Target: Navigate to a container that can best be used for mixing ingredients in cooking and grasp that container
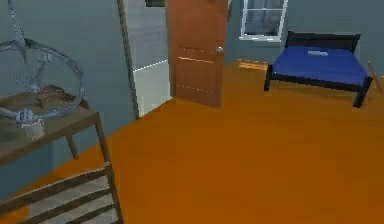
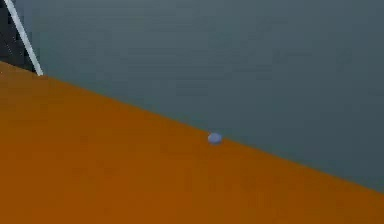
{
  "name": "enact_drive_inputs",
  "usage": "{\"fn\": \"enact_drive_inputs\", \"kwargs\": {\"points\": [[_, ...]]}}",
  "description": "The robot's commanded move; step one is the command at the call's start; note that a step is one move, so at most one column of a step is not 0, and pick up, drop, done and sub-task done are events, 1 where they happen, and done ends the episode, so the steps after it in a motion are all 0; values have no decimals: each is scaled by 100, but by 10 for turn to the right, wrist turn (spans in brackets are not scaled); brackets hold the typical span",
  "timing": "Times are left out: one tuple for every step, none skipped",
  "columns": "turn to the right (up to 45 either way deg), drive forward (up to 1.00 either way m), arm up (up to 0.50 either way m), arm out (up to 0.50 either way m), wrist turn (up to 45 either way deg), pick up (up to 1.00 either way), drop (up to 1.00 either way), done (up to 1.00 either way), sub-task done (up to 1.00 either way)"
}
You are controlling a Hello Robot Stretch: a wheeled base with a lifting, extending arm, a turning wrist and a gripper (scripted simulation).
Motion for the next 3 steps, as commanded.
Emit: {"fn": "enact_drive_inputs", "kwargs": {"points": [[-450, 0, 0, 0, 0, 0, 0, 0, 0], [-450, 0, 0, 0, 0, 0, 0, 0, 0], [0, 90, 0, 0, 0, 0, 0, 0, 0]]}}
